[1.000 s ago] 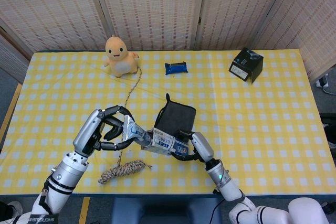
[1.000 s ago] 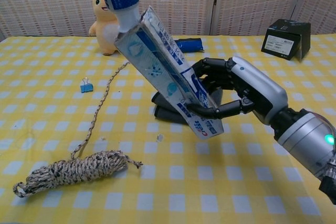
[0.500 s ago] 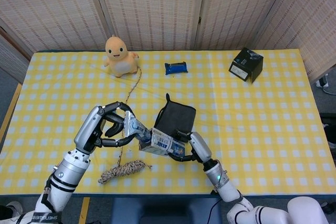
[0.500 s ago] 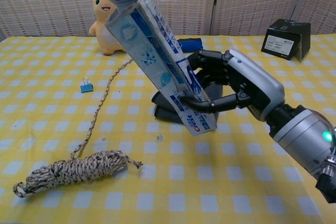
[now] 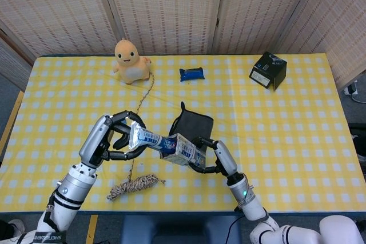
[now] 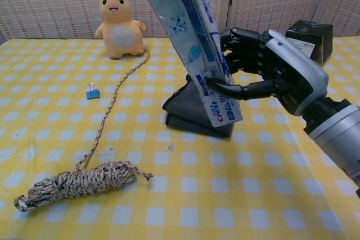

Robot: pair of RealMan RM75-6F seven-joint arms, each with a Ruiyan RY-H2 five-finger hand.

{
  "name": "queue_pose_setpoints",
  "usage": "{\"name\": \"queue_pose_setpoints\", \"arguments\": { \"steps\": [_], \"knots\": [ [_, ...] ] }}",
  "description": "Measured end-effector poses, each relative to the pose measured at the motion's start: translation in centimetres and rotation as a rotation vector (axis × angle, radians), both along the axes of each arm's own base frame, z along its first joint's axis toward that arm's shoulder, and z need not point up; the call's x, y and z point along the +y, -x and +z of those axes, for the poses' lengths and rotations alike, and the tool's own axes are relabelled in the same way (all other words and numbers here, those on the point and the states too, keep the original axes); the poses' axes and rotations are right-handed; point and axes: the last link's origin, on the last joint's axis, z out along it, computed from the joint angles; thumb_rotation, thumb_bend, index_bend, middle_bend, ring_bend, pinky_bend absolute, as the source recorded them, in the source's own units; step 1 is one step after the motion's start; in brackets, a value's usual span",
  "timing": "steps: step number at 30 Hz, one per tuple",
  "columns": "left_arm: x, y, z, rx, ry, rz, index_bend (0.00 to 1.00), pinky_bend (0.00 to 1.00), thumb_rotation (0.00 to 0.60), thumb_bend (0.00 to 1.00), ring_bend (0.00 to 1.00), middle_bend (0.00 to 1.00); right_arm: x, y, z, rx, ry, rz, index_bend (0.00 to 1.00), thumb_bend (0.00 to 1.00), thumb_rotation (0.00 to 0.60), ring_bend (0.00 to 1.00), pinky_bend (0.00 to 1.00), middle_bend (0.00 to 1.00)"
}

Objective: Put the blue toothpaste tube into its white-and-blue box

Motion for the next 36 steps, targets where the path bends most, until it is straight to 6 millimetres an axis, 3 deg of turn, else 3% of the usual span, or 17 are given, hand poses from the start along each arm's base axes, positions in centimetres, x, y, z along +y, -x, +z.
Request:
{"name": "queue_pose_setpoints", "arguments": {
  "steps": [13,16,18,20,21,22,24,36],
  "knots": [
    [-0.5,0.2,-1.3,0.066,0.004,0.005,0.86,1.00,0.600,0.42,1.00,1.00,0.3,-1.6,0.0,-0.005,-0.013,0.025,0.52,0.29,0.600,0.49,0.46,0.45],
    [-0.6,0.2,-1.7,0.074,0.009,0.010,0.68,1.00,0.600,0.42,1.00,1.00,0.4,-1.7,-0.1,-0.007,-0.018,0.026,0.52,0.29,0.600,0.49,0.46,0.45],
    [-0.7,0.2,-1.9,0.081,0.018,0.007,0.40,1.00,0.600,0.39,1.00,1.00,0.5,-1.8,-0.1,-0.008,-0.019,0.026,0.52,0.29,0.600,0.49,0.46,0.45],
    [-0.7,0.2,-2.1,0.094,0.034,-0.001,0.19,1.00,0.600,0.31,1.00,1.00,0.5,-1.8,-0.1,-0.008,-0.021,0.026,0.52,0.29,0.600,0.49,0.46,0.45],
    [-0.8,0.2,-2.2,0.101,0.042,-0.006,0.09,1.00,0.600,0.26,1.00,1.00,0.5,-1.8,-0.2,-0.006,-0.021,0.026,0.52,0.29,0.600,0.49,0.46,0.45],
    [-0.8,0.2,-2.3,0.109,0.052,-0.011,0.05,1.00,0.600,0.24,1.00,1.00,0.6,-1.8,-0.2,-0.005,-0.021,0.026,0.52,0.29,0.600,0.49,0.46,0.45],
    [-0.8,0.2,-2.4,0.123,0.074,-0.022,0.00,1.00,0.600,0.20,1.00,1.00,0.6,-1.7,-0.2,-0.002,-0.023,0.027,0.52,0.29,0.600,0.49,0.46,0.45],
    [-0.7,0.3,-1.7,0.108,0.093,-0.035,0.00,1.00,0.600,0.18,1.00,1.00,0.8,-1.5,0.0,-0.002,-0.018,0.026,0.52,0.29,0.600,0.49,0.46,0.45]
  ]
}}
